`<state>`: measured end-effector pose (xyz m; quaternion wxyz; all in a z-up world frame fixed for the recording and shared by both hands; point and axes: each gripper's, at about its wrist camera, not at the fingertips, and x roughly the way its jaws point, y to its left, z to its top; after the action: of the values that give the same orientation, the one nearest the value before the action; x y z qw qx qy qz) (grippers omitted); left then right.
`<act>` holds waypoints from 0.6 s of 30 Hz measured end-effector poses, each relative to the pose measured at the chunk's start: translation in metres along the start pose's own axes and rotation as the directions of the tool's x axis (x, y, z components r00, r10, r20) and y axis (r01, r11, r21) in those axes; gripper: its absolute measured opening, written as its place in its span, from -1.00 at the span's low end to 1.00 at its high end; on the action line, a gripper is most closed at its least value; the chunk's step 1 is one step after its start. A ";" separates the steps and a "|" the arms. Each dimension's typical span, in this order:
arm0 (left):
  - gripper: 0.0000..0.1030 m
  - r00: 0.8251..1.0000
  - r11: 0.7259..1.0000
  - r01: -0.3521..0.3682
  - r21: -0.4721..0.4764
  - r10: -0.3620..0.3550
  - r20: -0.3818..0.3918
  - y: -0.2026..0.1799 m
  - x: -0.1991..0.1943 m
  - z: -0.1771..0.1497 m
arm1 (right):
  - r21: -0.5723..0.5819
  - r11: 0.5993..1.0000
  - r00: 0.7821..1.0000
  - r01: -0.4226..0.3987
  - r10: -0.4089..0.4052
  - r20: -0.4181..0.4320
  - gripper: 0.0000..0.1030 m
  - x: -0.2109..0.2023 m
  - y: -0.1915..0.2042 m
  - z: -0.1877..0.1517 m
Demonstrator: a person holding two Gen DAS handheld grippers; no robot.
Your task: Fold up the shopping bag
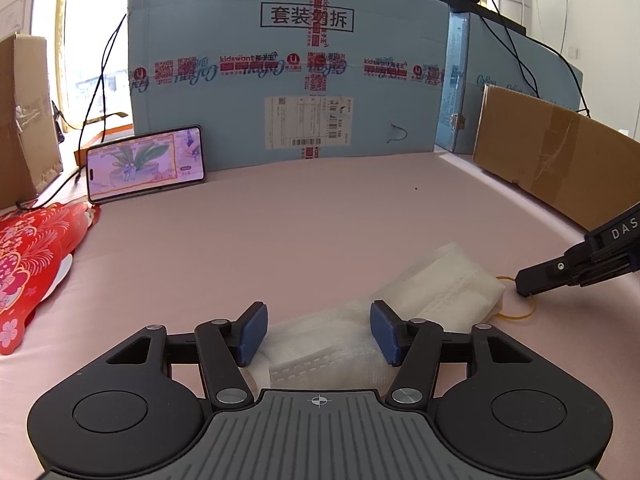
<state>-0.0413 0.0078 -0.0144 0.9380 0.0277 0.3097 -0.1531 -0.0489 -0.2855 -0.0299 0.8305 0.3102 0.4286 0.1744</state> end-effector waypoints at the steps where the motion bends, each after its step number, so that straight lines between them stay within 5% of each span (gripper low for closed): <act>1: 0.29 1.000 1.000 -0.004 -0.009 0.004 -0.004 0.001 0.001 0.000 | -0.008 1.000 1.000 -0.002 0.002 -0.008 -0.99 0.000 0.003 0.000; 8: 0.28 1.000 1.000 -0.019 0.015 0.019 0.015 -0.004 -0.001 0.000 | 0.027 0.999 0.999 -0.041 0.042 -0.034 -0.98 0.019 0.007 0.006; 14: 0.39 0.987 0.978 -0.029 0.206 -0.004 0.162 -0.035 -0.015 0.013 | 0.151 0.984 0.995 -0.092 0.097 -0.024 -0.98 0.020 -0.008 0.006; 18: 0.40 0.993 0.943 -0.011 0.334 -0.028 0.111 -0.056 0.000 0.014 | 0.200 0.974 0.994 -0.109 0.113 -0.006 -0.99 0.019 -0.016 0.005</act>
<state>-0.0505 -0.0480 -0.0013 0.9354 0.1759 0.2251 -0.2085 -0.0339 -0.2885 -0.0501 0.7803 0.4139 0.4332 0.1793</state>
